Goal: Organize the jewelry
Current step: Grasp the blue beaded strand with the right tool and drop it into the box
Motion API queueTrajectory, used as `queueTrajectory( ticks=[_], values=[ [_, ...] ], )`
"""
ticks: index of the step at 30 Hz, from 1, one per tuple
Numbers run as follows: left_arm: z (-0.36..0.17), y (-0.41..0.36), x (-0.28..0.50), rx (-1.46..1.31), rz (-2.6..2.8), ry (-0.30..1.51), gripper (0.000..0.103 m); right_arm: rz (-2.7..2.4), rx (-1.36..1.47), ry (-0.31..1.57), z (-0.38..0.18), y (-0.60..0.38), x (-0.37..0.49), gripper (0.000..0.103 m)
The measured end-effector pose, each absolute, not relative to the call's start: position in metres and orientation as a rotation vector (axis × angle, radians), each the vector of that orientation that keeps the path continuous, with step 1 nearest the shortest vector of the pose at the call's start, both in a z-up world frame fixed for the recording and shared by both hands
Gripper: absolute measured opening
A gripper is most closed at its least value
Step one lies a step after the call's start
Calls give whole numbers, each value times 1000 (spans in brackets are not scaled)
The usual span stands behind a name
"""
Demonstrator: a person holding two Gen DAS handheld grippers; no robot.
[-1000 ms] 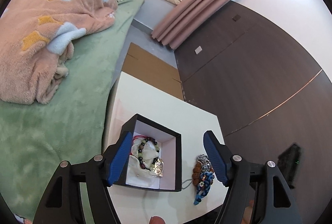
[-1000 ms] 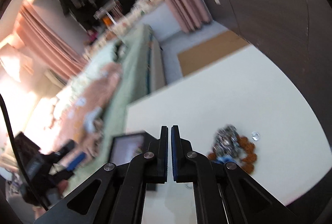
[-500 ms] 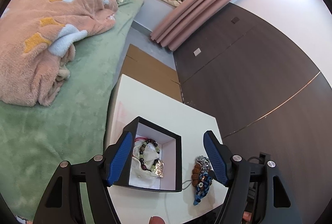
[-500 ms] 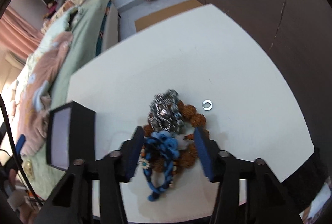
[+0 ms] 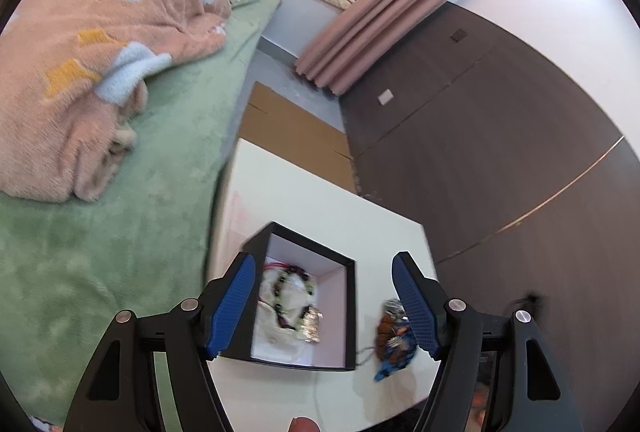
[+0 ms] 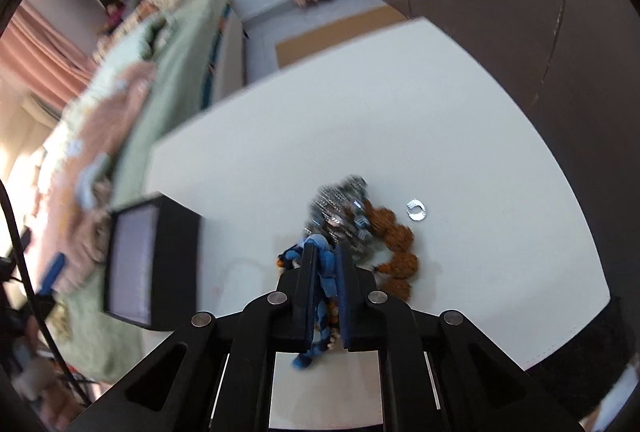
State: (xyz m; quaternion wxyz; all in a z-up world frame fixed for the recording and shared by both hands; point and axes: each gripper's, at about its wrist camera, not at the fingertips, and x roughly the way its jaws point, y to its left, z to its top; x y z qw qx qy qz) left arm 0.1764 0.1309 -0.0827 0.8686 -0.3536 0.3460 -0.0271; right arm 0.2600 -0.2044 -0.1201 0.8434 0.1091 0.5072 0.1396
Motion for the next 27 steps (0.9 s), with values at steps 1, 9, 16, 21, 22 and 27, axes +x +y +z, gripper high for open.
queueTrajectory(
  ticks=[1,9,16,21,22,27],
  values=[
    [-82,130,176,-727,-47,722,72,312,255,1050,-115,-205,258,10],
    [-83,123,178,-664,-37,752,72,506,363,862,-74,-184,238,10],
    [-79,129,172,-646,16,695,88,664,413,819,-69,-145,234,10],
    [-79,138,168,-669,26,660,99,760,462,868,-78,-116,236,11],
    [-79,139,168,-674,30,655,102,771,467,888,-80,-110,238,17],
    [-78,131,172,-670,13,632,103,705,446,883,-77,-122,234,78]
  ],
)
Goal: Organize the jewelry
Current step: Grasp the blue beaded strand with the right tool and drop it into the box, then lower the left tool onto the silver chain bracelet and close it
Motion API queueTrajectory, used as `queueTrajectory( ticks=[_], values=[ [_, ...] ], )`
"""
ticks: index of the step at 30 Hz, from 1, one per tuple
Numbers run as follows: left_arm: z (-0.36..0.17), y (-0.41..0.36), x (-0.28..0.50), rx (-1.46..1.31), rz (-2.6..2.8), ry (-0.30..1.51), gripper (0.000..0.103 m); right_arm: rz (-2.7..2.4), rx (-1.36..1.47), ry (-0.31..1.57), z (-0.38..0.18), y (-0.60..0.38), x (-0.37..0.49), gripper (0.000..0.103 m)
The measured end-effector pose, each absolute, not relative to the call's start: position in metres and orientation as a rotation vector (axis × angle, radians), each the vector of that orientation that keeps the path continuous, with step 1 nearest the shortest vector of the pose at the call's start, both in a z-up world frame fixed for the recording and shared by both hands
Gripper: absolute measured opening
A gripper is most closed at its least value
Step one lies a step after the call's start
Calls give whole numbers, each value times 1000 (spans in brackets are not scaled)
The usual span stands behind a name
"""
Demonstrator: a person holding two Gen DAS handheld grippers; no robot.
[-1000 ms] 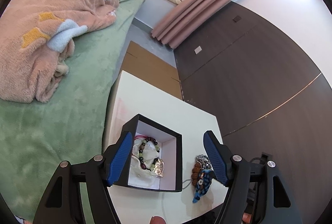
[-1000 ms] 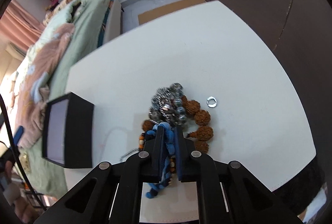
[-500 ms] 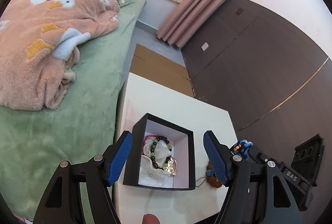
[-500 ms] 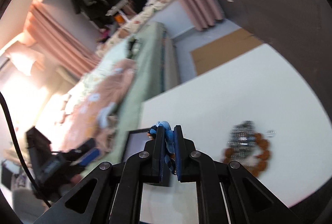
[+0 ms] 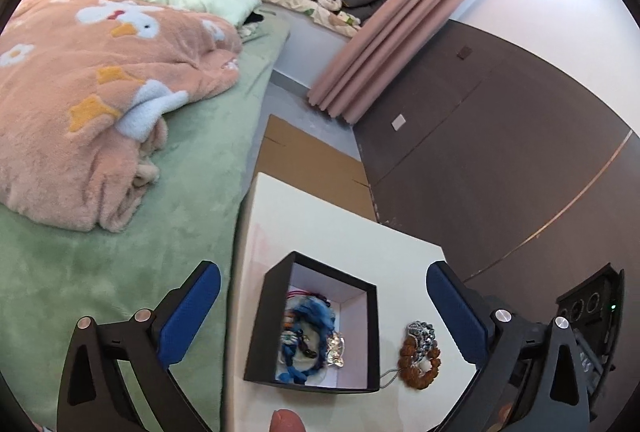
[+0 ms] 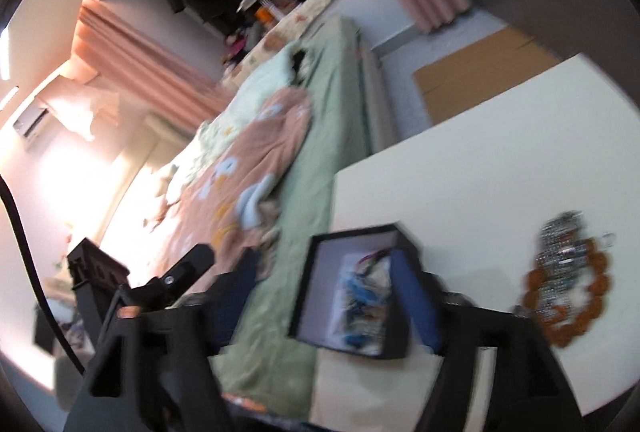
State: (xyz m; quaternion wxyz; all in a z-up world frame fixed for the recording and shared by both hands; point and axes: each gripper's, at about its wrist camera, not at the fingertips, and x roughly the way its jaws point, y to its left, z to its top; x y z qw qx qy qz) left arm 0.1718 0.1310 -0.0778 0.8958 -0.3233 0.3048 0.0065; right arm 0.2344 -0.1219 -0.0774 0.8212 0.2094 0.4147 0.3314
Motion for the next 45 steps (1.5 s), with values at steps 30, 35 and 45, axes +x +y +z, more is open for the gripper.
queueTrajectory(
  ticks=[30,35,45],
  values=[
    [-82,-6,211,-424,-206,728,102,301,419,893,-86,-304,243,78],
    [-92,-31,222,-376,-245,759,82,286,421,929,-96,-315,246,78],
    [-116,-73,243,-296,-287,813,61,271,468,978,-111,-347,253,78]
  ],
)
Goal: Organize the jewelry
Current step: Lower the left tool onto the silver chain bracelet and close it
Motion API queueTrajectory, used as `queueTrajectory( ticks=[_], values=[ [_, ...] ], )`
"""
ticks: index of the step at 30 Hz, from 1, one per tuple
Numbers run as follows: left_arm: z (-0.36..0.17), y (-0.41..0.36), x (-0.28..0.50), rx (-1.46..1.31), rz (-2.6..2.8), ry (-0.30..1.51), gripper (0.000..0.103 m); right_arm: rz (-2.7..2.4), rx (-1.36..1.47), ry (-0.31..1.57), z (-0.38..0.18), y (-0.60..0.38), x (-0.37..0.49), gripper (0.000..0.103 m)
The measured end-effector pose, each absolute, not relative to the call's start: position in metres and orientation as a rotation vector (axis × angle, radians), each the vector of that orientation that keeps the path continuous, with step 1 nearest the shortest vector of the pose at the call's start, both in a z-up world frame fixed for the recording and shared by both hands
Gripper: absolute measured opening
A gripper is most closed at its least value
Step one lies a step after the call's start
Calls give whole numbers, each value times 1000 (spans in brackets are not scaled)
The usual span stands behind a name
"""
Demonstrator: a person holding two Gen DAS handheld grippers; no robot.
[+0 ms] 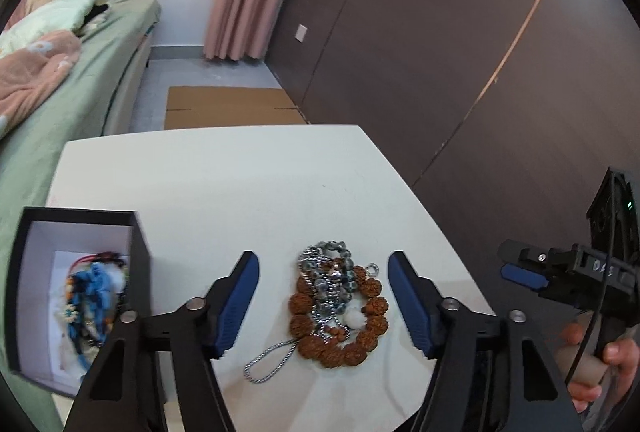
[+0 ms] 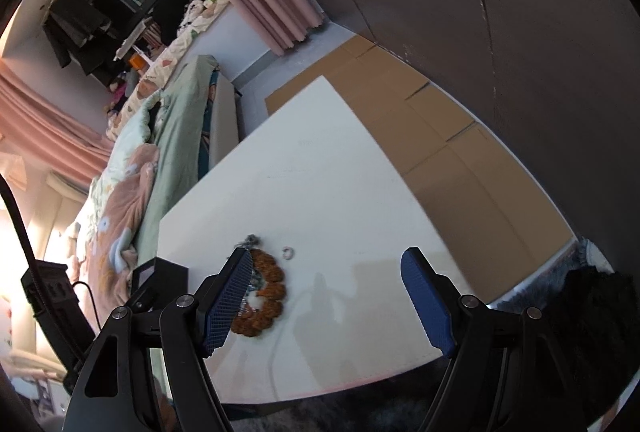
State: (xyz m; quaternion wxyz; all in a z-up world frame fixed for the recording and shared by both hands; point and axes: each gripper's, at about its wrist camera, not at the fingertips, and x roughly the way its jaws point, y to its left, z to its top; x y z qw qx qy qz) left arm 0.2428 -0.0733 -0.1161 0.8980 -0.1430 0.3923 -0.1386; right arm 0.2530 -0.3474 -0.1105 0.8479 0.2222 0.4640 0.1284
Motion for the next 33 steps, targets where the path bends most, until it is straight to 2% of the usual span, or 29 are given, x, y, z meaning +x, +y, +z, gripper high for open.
queueTrajectory(
  ticks=[1,3,6,13,19,28,33],
  values=[
    [-119,-78,245,-285,-296,820,58,271,471,981,-111,-349,254,78],
    [-125,-87,249,-264,-319,840,45,270,475,983,-113,-354,255,78],
    [-134,-100,252,-219,-322,861,35,270,488,995,-117,-360,256,78],
    [-148,-111,264,-187,-296,863,25,298,498,1005,-120,-359,260,78],
    [-158,-113,269,-181,-260,865,12,315,489,1023,-123,-352,264,78],
    [-160,-110,264,-197,-259,868,11,319,475,1039,-126,-348,266,78],
    [-138,-98,256,-263,-277,832,10,340,482,1075,-134,-337,273,70]
  ],
)
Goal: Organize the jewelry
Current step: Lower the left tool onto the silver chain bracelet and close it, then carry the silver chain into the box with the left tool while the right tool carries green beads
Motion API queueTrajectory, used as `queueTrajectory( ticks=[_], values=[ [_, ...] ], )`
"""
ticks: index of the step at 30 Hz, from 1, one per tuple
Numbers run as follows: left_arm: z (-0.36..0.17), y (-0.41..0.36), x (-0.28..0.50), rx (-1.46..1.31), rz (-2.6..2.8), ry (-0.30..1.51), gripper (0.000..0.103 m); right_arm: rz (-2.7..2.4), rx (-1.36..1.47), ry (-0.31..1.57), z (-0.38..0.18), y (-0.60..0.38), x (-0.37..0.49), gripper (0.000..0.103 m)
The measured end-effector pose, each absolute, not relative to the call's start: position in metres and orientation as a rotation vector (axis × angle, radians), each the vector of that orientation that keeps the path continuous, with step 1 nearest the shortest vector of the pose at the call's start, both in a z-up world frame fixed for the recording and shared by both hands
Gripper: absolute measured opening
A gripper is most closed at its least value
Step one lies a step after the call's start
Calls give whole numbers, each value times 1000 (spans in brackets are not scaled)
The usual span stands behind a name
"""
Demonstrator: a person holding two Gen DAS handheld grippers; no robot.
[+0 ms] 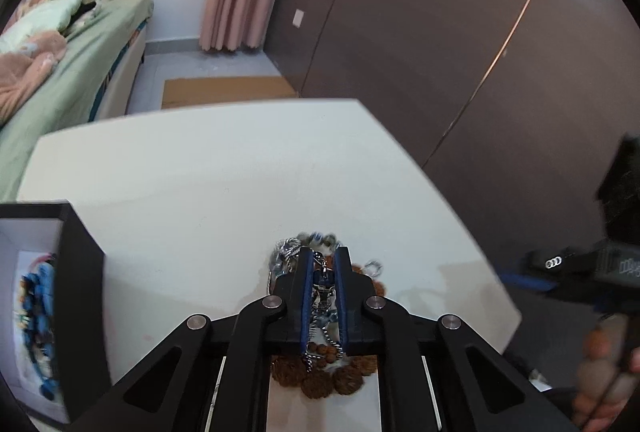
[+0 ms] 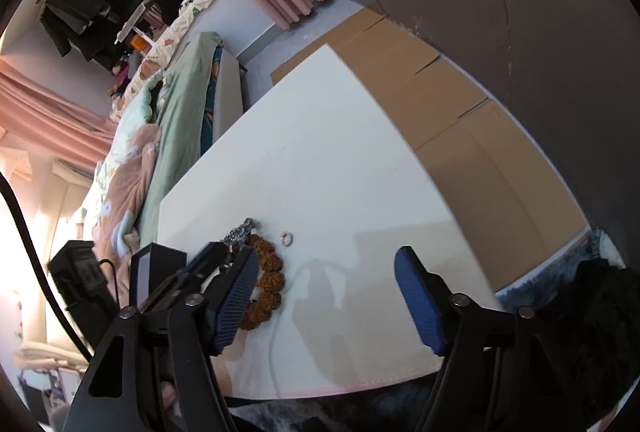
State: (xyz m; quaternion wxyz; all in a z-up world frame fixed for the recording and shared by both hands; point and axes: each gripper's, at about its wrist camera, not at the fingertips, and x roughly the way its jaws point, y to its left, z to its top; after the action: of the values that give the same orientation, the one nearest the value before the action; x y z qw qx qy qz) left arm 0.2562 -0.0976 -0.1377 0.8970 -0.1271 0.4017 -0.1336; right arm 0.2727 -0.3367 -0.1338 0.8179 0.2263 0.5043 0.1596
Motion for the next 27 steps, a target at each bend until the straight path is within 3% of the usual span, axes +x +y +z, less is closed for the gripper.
queueTrajectory(
  ticks=[16,27],
  values=[
    [-31,-50,219,-339,-318,638,10,431,472,1096,-148,-273,293,51],
    [11,-18,203,-361,-276,556,10,413,372,1107,-162,-229,315,48]
  ],
)
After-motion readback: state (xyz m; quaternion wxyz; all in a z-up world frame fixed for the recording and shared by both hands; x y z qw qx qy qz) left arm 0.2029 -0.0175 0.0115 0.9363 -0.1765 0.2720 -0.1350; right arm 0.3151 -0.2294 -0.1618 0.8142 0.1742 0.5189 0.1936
